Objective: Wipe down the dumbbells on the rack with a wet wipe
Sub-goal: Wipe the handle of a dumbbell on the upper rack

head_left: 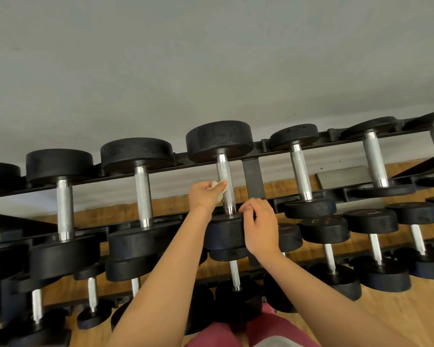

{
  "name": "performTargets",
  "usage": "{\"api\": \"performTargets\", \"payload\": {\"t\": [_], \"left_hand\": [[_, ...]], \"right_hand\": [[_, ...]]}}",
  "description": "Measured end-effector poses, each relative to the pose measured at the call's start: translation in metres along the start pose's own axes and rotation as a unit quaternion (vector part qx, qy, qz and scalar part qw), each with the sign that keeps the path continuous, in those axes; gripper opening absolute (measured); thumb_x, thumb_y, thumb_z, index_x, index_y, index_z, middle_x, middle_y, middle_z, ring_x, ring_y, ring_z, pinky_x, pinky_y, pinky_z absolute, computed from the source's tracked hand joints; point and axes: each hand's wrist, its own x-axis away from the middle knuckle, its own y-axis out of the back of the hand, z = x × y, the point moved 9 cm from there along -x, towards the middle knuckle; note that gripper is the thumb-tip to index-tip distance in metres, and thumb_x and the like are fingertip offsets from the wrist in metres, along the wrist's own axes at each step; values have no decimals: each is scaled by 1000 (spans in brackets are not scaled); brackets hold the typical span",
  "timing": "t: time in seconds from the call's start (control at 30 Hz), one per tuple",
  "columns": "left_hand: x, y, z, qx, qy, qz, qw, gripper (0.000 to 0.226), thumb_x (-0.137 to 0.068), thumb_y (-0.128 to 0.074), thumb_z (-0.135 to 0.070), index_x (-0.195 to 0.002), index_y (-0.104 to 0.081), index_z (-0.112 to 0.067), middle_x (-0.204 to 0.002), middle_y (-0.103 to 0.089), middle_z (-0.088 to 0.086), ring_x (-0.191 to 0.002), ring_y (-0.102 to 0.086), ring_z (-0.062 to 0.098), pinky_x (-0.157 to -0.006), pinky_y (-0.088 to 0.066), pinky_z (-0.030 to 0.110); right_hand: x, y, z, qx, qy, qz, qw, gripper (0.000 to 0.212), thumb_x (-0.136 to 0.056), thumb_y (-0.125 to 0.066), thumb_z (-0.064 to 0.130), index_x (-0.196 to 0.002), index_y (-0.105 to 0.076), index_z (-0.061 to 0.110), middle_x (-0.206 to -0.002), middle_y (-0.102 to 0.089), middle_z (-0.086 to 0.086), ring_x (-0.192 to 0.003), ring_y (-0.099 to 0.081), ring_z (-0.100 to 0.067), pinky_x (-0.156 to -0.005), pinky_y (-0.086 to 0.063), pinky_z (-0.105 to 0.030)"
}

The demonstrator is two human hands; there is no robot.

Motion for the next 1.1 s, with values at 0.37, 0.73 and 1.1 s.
{"api": "performTargets", "payload": {"t": [0.37, 0.73, 1.1], "left_hand": [[-4, -6, -10, 13, -11, -27, 999, 28, -86, -73, -32, -68, -61, -14, -71, -59, 1, -70, -54, 12, -70, -49, 26], [-9, -8, -17, 71, 8, -39, 997, 24, -87, -72, -31, -69, -60, -20, -75, -61, -2, -75, -58, 13, -76, -50, 28], [-6, -3, -11, 139, -10, -107, 985, 24, -92, -67, -25, -68, -63, -23, -73, -63, -5, -75, -58, 11, -61, -43, 19]], "right_hand": [[0, -1, -1, 6, -3, 2, 1000, 38, -90, -28, 35, -77, -59, 19, -77, -56, 10, -81, -51, -7, -74, -41, -26], [0, 1, 1, 8, -9, 4, 1000, 39, -89, -27, 37, -76, -60, 19, -77, -55, 11, -82, -51, -7, -78, -44, -31], [-1, 0, 0, 7, -7, 3, 1000, 39, -90, -28, 35, -76, -60, 17, -77, -56, 8, -81, -51, -9, -76, -44, -32]]}}
